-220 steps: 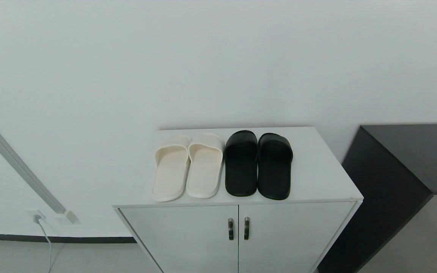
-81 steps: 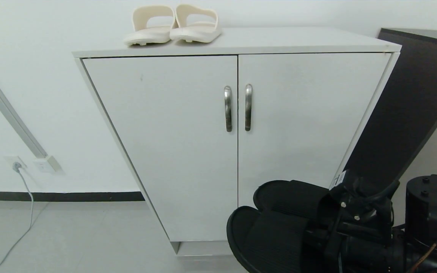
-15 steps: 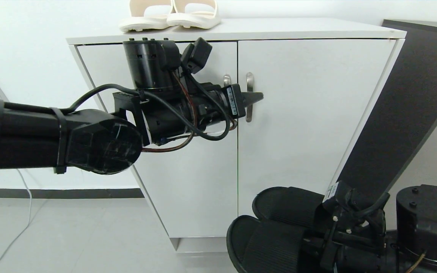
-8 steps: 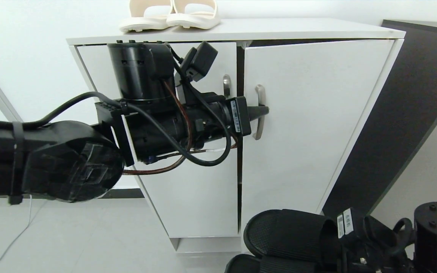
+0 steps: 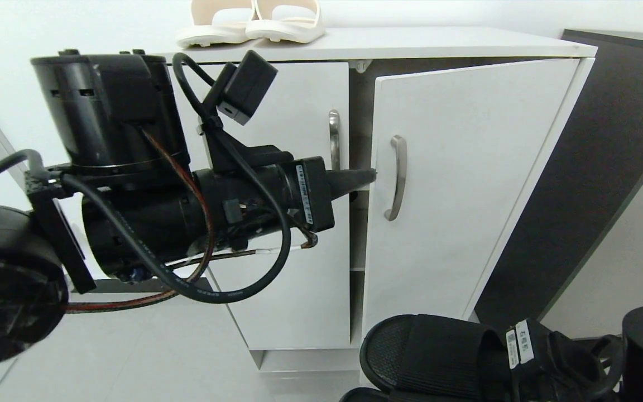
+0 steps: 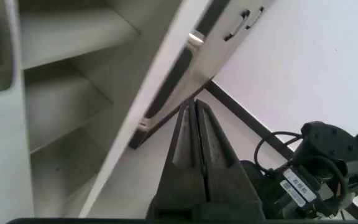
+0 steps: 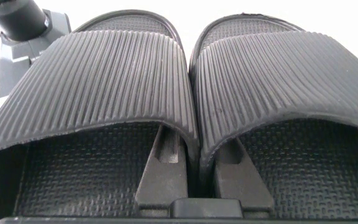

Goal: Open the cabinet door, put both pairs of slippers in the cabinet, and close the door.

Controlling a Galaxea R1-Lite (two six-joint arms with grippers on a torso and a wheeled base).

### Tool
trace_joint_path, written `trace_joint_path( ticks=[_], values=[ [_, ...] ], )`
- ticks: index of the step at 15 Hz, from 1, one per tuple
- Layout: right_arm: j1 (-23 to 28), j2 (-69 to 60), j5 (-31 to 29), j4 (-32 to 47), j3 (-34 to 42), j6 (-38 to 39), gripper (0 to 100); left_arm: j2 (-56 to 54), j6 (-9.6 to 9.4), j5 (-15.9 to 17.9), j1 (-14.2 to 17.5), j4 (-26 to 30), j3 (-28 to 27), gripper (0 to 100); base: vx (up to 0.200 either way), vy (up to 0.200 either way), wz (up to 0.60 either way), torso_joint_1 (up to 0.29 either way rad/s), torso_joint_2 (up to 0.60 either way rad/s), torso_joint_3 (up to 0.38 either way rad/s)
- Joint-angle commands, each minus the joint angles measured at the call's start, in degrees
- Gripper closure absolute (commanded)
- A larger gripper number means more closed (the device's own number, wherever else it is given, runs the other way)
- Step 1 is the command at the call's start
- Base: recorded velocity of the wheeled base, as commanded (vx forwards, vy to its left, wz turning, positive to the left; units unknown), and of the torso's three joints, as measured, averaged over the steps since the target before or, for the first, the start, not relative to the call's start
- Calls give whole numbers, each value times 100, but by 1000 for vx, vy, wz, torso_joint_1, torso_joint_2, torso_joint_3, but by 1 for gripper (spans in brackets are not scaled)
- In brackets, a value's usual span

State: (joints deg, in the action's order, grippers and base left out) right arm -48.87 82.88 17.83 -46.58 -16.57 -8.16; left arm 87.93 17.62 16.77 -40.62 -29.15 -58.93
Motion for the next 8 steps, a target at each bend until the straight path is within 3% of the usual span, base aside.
trace_joint_path(
  ticks=[1,4,8],
  values=[
    [-8,-9,1,0,31,-28,100,-92,14,10,221,-3,13,100,0,0,0,0,0,0],
    [-8,8,1,0,57,-37,100,339,14,10,414,-56,-198,100,0,0,0,0,0,0],
    [-8,26,-8,0,57,-37,100,857,14,10,441,-328,-629,100,0,0,0,0,0,0]
  ],
)
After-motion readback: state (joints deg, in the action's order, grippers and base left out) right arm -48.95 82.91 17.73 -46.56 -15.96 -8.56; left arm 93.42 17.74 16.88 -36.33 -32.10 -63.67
